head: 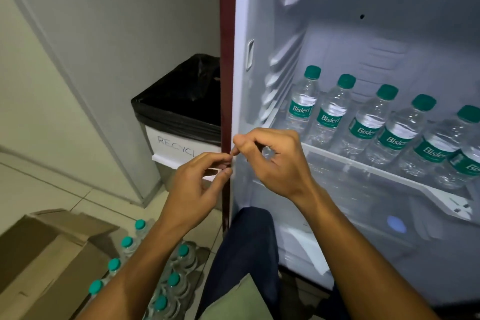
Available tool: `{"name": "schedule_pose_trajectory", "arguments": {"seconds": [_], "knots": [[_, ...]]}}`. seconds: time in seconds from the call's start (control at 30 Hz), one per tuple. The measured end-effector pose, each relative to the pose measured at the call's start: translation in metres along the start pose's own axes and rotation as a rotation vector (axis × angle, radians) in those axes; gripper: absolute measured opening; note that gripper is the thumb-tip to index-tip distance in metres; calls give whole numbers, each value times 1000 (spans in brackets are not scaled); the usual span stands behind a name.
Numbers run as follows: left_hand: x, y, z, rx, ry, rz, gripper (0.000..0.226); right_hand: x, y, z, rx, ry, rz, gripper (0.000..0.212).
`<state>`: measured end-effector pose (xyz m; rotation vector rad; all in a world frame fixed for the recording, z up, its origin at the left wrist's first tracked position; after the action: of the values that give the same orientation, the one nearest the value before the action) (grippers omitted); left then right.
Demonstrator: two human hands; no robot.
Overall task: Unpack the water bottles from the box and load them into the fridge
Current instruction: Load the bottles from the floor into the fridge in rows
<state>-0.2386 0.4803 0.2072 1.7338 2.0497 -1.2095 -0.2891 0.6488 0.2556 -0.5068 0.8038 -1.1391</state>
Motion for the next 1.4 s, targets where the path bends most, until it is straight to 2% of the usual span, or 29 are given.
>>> {"name": "schedule_pose_trajectory", "arguments": {"seconds": [0.13,0.23,0.4,0.67,0.9,1.1,1.23,1.4], "knots": [[-5,14,14,-95,-32,-5,23,19,6,-4,13,-36,54,33],[-8,28,29,-185,-57,10,26,33,11,-10,80,-68,82,37],[-24,49,59,-292,-102,22,26,57,24,-22,123,-106,188,24],[-23,98,113,-539,-189,59,26,106,50,-66,327,-146,350,20],[6,147,157,-666,-199,151,39,156,80,-110,475,-98,574,37],[37,172,187,-752,-287,288,49,189,104,-139,560,-1,723,46],[56,189,196,-701,-275,389,50,206,119,-153,645,63,835,45],[76,202,207,-725,-321,501,56,227,142,-172,739,177,1011,46]]}}
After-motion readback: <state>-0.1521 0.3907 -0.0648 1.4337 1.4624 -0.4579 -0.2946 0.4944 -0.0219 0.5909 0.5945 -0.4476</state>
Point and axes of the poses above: each hand's wrist, its own y-axis away from the middle knuckle, its own x-axis out of the palm, z = x × y, the point moved 1 cm from there along -y, towards the middle knuckle, and after that the axes turned 13 degrees about -y, right-handed, at the moved point
